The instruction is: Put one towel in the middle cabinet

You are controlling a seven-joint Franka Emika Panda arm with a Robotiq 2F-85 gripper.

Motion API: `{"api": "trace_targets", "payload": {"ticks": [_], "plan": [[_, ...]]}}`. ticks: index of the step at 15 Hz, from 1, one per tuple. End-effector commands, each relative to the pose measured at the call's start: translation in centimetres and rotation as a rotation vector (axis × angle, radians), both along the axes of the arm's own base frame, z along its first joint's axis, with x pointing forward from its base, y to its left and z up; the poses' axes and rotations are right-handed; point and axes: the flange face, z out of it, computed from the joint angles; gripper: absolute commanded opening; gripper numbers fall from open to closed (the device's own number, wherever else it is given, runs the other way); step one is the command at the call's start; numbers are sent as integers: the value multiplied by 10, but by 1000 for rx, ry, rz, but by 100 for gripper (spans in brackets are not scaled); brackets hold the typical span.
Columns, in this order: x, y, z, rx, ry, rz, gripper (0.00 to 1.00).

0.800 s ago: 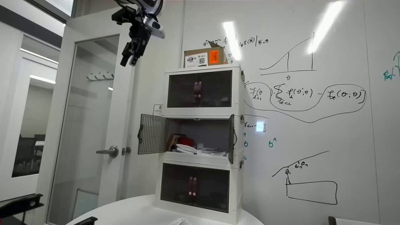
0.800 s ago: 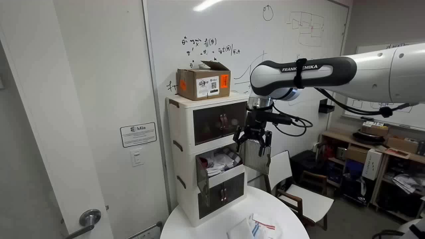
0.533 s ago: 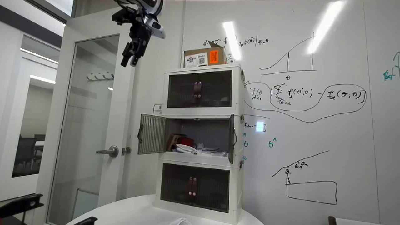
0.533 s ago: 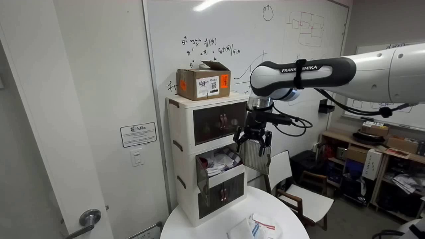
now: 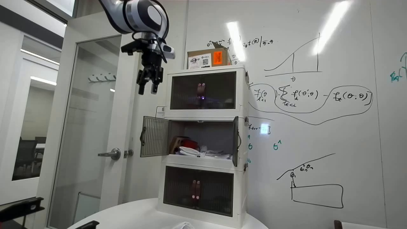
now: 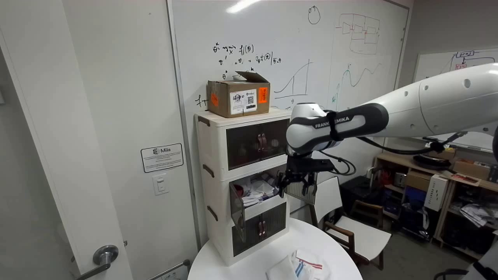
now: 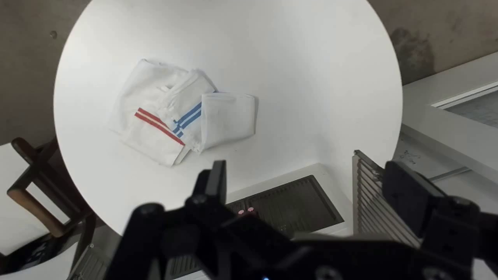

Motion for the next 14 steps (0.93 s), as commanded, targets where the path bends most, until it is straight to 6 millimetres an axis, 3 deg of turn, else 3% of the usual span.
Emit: {"api": "trace_targets", "payload": {"ticks": [1,5,10,14], "plan": [[10,-17,-49,-60,-49,50,100],[20,-54,-105,-43,-154,65,100],[24,-110,-191,-75,-135,-8,100],[38,-130,-240,-56,-58,-126,100]]}}
